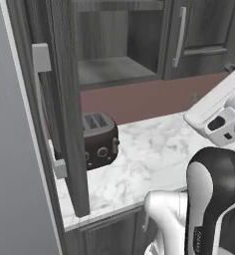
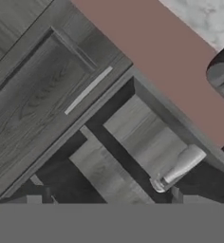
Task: Move the cutting board and knife to the sink. Then move spray from the cabinet to the counter.
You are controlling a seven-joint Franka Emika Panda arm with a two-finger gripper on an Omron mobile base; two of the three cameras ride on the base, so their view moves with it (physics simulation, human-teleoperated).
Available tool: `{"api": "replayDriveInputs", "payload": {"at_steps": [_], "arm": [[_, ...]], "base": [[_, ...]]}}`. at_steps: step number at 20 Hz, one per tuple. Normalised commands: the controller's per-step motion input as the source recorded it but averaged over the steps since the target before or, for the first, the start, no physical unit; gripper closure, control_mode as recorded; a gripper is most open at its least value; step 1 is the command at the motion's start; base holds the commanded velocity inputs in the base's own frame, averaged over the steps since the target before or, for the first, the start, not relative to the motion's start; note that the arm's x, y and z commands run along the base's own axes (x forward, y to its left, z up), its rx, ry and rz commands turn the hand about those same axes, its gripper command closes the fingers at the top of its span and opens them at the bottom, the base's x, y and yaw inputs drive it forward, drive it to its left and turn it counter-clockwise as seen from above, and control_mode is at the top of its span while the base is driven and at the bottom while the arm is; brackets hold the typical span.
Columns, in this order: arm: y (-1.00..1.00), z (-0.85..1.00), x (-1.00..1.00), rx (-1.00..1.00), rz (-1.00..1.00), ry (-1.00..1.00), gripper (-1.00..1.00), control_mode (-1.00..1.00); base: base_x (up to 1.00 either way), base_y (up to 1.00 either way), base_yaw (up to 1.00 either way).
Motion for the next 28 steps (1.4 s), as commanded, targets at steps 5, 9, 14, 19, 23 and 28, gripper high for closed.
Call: {"api": "replayDriveInputs", "payload": {"at_steps": [5, 9, 14, 19, 23, 28], "arm": [[0.00, 0.77, -0.05, 0.45, -0.32, 0.04, -1.00, -1.00], [0.00, 0.58, -0.04, 0.15, -0.08, -0.01, -1.00, -1.00], [0.01, 0.06, -0.31, 0.16, -0.04, 0.01, -1.00, -1.00], [0.00, 0.02, -0.51, 0.37, -0.08, 0.10, -1.00, -1.00], [0.11, -0.01, -0.20, 0.02, 0.37, 0.15, -1.00, -1.00], [0.31, 0.00, -0.05, 0.00, 0.62, 0.19, -1.00, -1.00]], "base": [[0.00, 0.00, 0.00], [0.00, 0.00, 0.00], [0.00, 0.00, 0.00], [0.00, 0.00, 0.00], [0.00, 0.00, 0.00], [0.00, 0.00, 0.00]]}}
